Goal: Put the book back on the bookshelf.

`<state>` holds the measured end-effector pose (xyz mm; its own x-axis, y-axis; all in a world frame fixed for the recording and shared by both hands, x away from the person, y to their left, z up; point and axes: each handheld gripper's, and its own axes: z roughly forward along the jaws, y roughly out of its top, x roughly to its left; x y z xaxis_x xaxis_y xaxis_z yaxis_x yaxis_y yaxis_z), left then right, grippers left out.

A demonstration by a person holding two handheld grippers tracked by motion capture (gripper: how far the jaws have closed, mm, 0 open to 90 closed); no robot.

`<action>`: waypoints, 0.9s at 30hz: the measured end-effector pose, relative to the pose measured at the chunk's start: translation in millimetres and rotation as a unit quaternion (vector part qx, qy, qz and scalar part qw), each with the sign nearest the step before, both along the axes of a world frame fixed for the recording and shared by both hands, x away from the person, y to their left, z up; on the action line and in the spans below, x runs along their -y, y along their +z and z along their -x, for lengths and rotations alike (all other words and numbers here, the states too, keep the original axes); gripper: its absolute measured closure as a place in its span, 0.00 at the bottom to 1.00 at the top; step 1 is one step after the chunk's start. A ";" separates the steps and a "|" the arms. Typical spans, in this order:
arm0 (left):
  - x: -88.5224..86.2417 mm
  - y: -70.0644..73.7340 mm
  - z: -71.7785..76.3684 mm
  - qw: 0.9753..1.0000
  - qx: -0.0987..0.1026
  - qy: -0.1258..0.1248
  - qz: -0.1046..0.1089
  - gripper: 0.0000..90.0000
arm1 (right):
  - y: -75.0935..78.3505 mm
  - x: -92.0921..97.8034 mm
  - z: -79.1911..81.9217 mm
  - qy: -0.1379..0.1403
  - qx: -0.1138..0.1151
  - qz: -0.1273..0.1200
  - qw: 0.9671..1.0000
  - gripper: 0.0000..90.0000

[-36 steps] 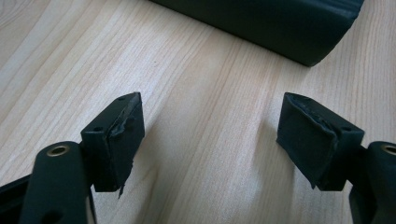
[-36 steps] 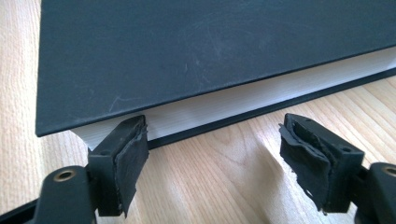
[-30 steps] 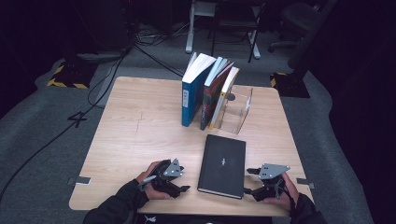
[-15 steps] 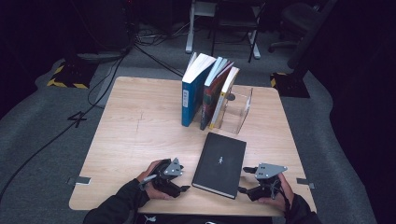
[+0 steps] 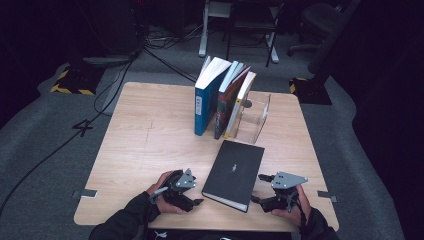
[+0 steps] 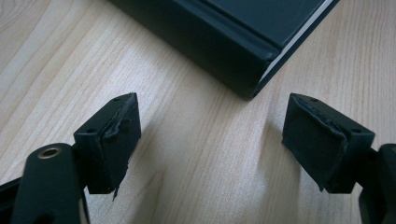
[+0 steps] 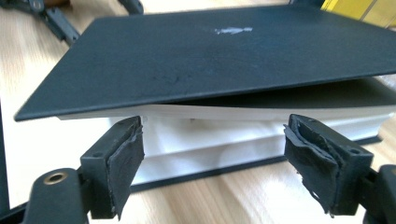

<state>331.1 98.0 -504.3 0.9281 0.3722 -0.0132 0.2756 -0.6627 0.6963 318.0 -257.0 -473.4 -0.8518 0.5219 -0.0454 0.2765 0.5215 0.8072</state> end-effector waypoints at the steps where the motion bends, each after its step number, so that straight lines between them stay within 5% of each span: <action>1: 0.0 0.0 0.0 1.000 0.000 0.000 0.000 0.22 | 0.0 0.0 0.0 0.000 0.000 0.000 1.000 0.22; 5: -1.9 4.4 2.0 1.000 -0.003 0.011 -0.017 0.23 | 6.6 -6.2 0.5 -0.012 0.014 -0.006 1.000 0.22; 11: -6.6 19.4 5.9 0.999 0.005 0.009 0.035 0.24 | 14.8 -15.2 -0.4 -0.024 0.030 -0.011 0.999 0.22; 19: 15.0 34.1 17.7 0.998 0.034 -0.011 0.051 0.24 | 21.8 -31.7 -6.5 -0.023 0.039 -0.013 0.999 0.23; 27: 39.2 37.7 16.3 0.996 0.062 0.044 0.054 0.23 | 25.7 -47.3 -14.6 -0.025 0.060 -0.019 0.998 0.22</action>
<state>314.8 58.8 -466.7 0.8890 0.4545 0.0554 0.2360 -0.5586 0.7952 332.6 -209.7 -447.6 -0.8149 0.5662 -0.1242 0.2013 0.4775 0.8553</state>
